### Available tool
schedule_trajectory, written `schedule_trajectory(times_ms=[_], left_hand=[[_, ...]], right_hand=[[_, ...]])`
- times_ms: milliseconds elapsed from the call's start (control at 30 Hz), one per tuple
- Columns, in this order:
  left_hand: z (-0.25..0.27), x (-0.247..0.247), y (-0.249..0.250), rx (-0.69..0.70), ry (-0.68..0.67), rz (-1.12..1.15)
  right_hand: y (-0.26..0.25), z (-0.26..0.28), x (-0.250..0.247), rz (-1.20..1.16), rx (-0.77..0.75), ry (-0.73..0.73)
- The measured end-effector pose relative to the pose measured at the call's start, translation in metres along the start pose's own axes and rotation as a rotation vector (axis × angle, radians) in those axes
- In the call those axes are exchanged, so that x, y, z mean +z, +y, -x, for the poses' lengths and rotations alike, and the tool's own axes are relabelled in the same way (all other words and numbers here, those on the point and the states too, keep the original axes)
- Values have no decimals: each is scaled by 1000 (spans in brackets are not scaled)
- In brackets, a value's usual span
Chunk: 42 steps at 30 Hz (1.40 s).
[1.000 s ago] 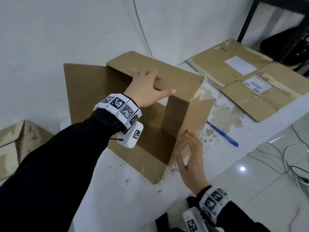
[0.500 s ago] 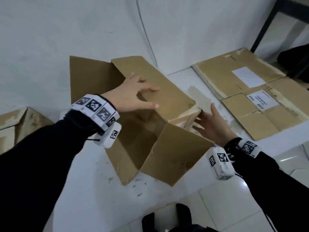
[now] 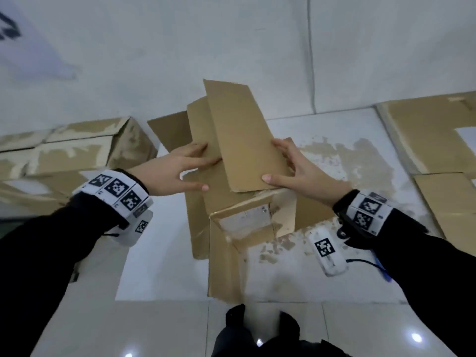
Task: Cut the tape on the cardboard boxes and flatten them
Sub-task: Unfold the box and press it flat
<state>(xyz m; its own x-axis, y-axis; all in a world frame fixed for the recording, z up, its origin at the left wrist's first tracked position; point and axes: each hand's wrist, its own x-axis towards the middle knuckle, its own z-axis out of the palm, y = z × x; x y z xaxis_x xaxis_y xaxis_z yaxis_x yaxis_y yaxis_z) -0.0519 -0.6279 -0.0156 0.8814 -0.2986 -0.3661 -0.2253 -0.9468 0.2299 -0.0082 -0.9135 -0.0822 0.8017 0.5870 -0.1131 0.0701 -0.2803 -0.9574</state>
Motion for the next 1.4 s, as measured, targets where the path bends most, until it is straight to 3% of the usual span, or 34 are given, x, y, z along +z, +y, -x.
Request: schedule_trajectory(times_ms=[100, 167, 233, 300, 400, 467, 600, 667, 800, 967, 1067, 1200, 1400], left_hand=[[25, -6, 20, -126, 141, -123], [37, -14, 49, -117, 335, -81], [38, -15, 88, -53, 438, 8], [23, -5, 127, -12, 373, 25], [-15, 24, 165, -154, 170, 64], [-35, 44, 173, -241, 211, 86], [-52, 69, 166, -279, 436, -88], [-57, 71, 159, -316, 476, -184], [-78, 64, 156, -371, 440, -185], [-75, 64, 142, -302, 487, -197], [-55, 69, 119, -243, 501, -197], [-35, 77, 106, -176, 503, -216], [-23, 86, 107, -152, 546, -218]], right_hand=[[-6, -13, 5, -54, 30, -3], [-8, -20, 6, -69, 53, -34], [-9, -26, 9, -95, 39, -52], [-7, -26, 10, -89, 12, -50], [4, -16, 6, 28, -5, -37], [18, -4, -2, 92, 3, 73], [49, 43, -33, 232, -98, 478], [56, 71, -45, 325, -143, 532], [49, 118, -34, 368, -158, 368], [21, 134, -1, 254, -115, 95], [14, 106, -26, 183, -32, 8], [23, 20, -59, 483, 43, 189], [41, -106, -18, 570, 99, 271]])
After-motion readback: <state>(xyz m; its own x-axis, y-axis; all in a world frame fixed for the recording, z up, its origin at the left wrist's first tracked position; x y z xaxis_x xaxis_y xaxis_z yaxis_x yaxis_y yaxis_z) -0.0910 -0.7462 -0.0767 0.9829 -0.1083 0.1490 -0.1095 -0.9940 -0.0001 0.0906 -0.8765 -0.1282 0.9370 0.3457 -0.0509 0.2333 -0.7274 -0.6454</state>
